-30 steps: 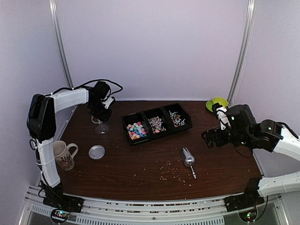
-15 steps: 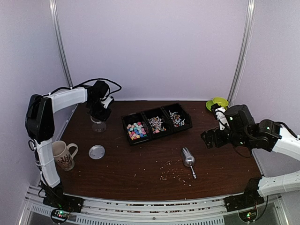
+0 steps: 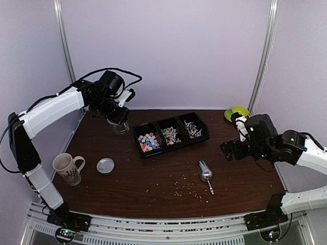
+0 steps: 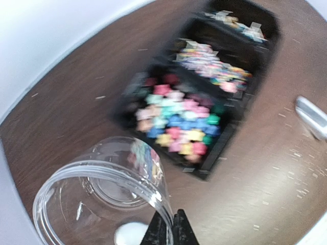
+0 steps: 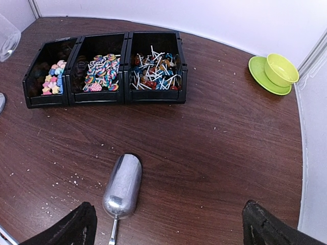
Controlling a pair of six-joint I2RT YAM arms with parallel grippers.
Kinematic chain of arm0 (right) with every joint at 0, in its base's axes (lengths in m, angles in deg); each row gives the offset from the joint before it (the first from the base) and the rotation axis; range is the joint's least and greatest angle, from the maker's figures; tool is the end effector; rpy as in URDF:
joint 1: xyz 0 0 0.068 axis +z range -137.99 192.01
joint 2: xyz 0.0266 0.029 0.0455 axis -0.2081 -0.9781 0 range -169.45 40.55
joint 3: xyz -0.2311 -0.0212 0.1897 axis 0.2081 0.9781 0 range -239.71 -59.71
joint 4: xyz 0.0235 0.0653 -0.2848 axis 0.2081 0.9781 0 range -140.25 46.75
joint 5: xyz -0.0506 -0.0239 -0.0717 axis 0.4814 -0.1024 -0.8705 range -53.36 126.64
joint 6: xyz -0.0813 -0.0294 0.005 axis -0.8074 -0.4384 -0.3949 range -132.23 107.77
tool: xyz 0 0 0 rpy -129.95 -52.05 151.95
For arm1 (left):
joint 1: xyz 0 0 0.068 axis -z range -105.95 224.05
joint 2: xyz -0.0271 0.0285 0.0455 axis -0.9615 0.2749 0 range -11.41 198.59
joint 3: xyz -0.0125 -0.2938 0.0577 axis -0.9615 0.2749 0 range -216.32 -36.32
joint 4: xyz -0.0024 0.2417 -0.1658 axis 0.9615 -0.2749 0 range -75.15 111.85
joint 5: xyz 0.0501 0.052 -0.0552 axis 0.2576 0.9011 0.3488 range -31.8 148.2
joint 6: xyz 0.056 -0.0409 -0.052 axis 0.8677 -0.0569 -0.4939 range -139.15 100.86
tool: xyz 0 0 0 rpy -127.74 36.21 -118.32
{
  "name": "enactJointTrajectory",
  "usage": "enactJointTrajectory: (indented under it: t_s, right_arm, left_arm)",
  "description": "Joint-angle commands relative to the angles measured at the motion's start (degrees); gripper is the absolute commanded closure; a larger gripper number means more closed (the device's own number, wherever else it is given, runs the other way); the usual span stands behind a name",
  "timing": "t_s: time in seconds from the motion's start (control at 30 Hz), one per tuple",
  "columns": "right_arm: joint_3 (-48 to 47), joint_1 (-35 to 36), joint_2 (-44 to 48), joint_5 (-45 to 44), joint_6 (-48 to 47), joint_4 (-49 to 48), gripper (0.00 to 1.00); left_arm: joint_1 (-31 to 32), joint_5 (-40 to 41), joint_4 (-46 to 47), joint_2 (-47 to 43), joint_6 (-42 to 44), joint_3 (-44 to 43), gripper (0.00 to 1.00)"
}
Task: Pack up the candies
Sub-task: Place the packing box at the center of the board.
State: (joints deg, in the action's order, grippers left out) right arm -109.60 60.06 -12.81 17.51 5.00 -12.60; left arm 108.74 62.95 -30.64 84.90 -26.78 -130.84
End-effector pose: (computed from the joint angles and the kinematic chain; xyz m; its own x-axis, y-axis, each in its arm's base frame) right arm 0.1777 0.1601 0.2944 -0.5792 -0.2258 -0.7833 -0.3832 0.9235 0.0171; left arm 0.3490 -0.2338 0.3326 -0.7317 0.3455 -0.5875 0.4341 0.9008 -0.0109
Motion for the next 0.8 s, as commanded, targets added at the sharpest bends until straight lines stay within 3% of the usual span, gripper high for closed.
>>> enactJointTrajectory:
  t_s: [0.0, 0.4, 0.77]
  right_arm:
    - [-0.3, -1.3, 1.1, -4.1, 1.8, 1.1, 0.00]
    - [4.6, -6.2, 4.2, -3.7, 8.5, 1.9, 0.01]
    - [14.5, -4.2, 4.5, 5.7, 17.4, -1.9, 0.03]
  left_arm:
    - [8.3, -3.0, -1.2, 1.5, -3.9, -1.6, 0.95]
    - [23.1, -6.9, 1.4, 17.8, -8.8, -16.8, 0.95]
    - [26.2, -9.6, 2.5, 28.3, -11.3, -23.9, 0.95]
